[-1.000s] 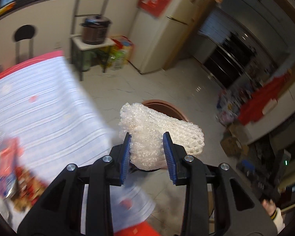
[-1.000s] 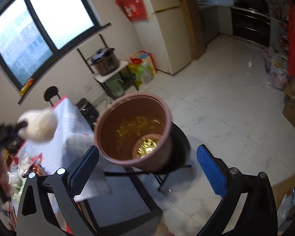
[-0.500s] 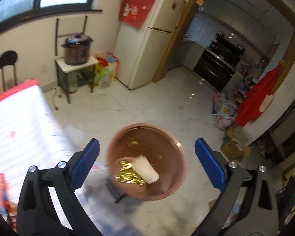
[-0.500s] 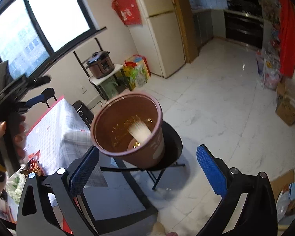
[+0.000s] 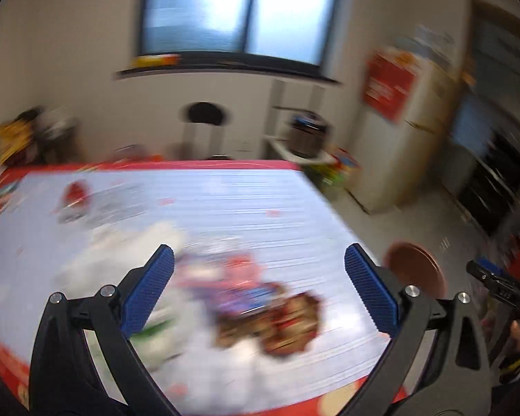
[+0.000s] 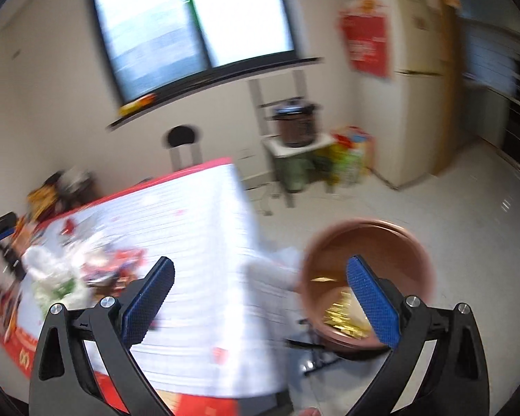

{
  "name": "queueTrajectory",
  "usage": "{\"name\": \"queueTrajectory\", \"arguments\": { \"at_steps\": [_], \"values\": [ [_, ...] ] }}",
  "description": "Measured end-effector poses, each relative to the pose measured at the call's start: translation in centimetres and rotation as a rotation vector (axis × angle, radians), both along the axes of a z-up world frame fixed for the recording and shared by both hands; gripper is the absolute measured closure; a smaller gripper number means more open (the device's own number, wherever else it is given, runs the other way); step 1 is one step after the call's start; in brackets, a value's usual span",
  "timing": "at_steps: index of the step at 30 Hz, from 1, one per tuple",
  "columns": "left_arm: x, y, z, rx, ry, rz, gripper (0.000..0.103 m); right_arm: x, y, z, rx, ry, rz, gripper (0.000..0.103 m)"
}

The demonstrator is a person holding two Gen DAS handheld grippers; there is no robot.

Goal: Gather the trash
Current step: 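Return to the table and grasp the crushed red Coke can with the left tool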

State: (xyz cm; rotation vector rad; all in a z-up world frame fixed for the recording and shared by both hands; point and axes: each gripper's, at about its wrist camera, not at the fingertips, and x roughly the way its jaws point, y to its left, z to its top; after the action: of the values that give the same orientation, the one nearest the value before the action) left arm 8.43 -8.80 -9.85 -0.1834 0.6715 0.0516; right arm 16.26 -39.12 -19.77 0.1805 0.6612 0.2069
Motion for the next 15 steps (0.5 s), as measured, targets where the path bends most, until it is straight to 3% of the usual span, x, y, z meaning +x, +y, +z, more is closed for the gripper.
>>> {"name": "queueTrajectory", "arguments": {
  "at_steps": [5, 9, 11, 15],
  "values": [
    [-6.8, 10.3, 0.1, -0.006, 0.029, 0.220, 0.006, 2.2, 9.7, 0.7, 0.038, 0.013, 0.202, 0.005],
    [-10.2, 17.2, -1.2, -0.047, 0.057, 0.343, 0.006, 3.1, 15.7, 0.8, 0.030, 0.050, 0.273, 0.005],
    [-10.7, 20.9, -2.4, -0.076, 0.076, 0.373, 0.006, 3.4, 17.9, 0.8, 0.028, 0.067, 0.282, 0.005],
    [-8.7, 26.7, -4.4, -0.122, 0.093, 0.338, 0.006, 4.3, 22.5, 1.4, -0.007, 0.095, 0.233, 0.005]
  ]
}}
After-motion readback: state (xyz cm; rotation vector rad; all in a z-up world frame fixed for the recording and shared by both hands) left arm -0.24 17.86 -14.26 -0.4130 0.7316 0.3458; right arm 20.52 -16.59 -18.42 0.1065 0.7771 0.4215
